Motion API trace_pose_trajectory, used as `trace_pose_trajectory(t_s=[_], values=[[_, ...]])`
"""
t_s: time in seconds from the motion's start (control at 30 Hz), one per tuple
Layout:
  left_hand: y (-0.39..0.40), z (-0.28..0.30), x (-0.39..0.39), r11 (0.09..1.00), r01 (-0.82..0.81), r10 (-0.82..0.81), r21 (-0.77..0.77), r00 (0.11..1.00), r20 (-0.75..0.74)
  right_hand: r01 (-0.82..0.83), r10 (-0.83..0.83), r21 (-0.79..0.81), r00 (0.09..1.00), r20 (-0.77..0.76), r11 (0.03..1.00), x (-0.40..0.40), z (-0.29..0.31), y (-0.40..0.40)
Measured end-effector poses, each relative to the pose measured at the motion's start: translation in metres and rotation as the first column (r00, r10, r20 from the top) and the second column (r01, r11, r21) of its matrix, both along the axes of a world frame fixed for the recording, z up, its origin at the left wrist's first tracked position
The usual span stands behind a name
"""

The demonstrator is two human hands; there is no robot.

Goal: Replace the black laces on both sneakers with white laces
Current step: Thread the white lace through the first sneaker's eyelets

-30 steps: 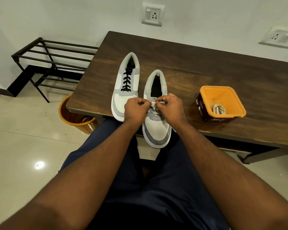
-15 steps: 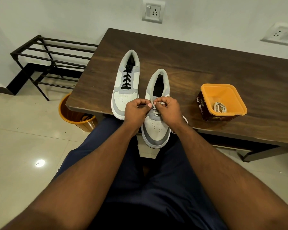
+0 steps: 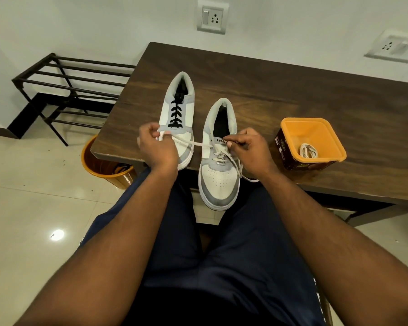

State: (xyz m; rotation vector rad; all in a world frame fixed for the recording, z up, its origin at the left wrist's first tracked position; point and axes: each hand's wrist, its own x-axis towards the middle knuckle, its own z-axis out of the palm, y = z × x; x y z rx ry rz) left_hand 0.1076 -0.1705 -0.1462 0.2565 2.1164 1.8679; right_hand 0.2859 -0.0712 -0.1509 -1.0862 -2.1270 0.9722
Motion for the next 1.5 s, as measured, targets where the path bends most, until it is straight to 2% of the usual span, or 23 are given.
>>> trace_pose_trajectory(t_s=[0.1,0.17,0.23,0.3,0.37,0.47,0.53,0.6,0.67,0.7,0.77,0.8,0.9,1.0,1.17,1.23,1.33,1.5], values=[[0.001,0.008,0.018,0.964,0.264,-0.258,0.004,0.944,-0.208,-0.086,0.049,0.207,0.983,0.177,0.975,-0.001,0.006,0.011],[0.008,0.004,0.031,0.881,0.469,-0.473,-0.070,0.861,-0.186,-0.181,0.117,0.212,0.952,0.282,0.961,-0.001,0.011,0.016],[0.011,-0.002,0.040,0.810,0.572,-0.585,-0.129,0.805,-0.104,-0.238,0.183,0.143,0.929,0.321,0.961,-0.001,0.014,0.018],[0.011,-0.008,0.042,0.792,0.587,-0.604,-0.169,0.793,-0.074,-0.264,0.211,0.112,0.913,0.348,0.958,-0.002,0.015,0.018],[0.009,-0.010,0.038,0.799,0.546,-0.587,-0.250,0.799,-0.131,-0.271,0.215,0.111,0.907,0.363,0.956,0.000,0.018,0.018],[0.004,-0.007,0.016,0.899,0.296,-0.384,-0.322,0.887,-0.257,-0.253,0.213,0.087,0.923,0.319,0.964,0.004,0.018,0.019],[-0.004,-0.003,0.000,0.919,0.176,-0.295,-0.353,0.901,-0.319,-0.202,0.182,0.067,0.955,0.234,0.977,0.004,0.013,0.017],[-0.007,0.000,0.001,0.904,0.245,-0.377,-0.351,0.845,-0.379,-0.129,0.129,-0.016,0.990,0.055,0.992,0.005,0.004,0.012],[-0.004,0.001,0.014,0.866,0.420,-0.495,-0.271,0.799,-0.343,-0.022,0.009,-0.143,0.996,-0.088,0.989,0.009,-0.007,0.006],[-0.001,0.001,0.022,0.839,0.494,-0.541,-0.227,0.799,-0.262,0.027,-0.040,-0.158,0.996,-0.083,0.987,0.011,-0.011,0.005],[0.004,-0.001,0.034,0.800,0.567,-0.591,-0.195,0.800,-0.099,0.071,-0.070,-0.088,0.997,0.016,0.994,0.014,-0.018,0.004],[0.007,-0.004,0.039,0.797,0.573,-0.595,-0.191,0.800,-0.080,0.071,-0.069,-0.055,0.997,0.044,0.996,0.014,-0.018,0.002],[0.010,-0.011,0.044,0.805,0.557,-0.587,-0.206,0.798,-0.134,0.066,-0.065,-0.011,0.997,0.052,0.998,0.012,-0.015,-0.004],[0.011,-0.011,0.040,0.795,0.553,-0.594,-0.251,0.795,-0.128,0.060,-0.064,0.039,0.992,0.113,0.997,0.010,-0.012,-0.002],[0.003,-0.005,0.017,0.897,0.332,-0.402,-0.291,0.888,-0.225,0.062,-0.080,0.118,0.986,0.148,0.991,0.008,-0.015,-0.004],[0.003,-0.003,0.021,0.874,0.402,-0.465,-0.272,0.854,-0.234,0.062,-0.079,0.120,0.987,0.142,0.991,0.007,-0.016,-0.005],[0.007,-0.005,0.039,0.806,0.534,-0.580,-0.256,0.798,-0.161,0.060,-0.068,0.083,0.993,0.093,0.995,0.008,-0.015,-0.006],[0.009,-0.011,0.042,0.795,0.527,-0.584,-0.301,0.799,-0.143,0.048,-0.059,0.092,0.991,0.122,0.995,0.006,-0.011,-0.006]])
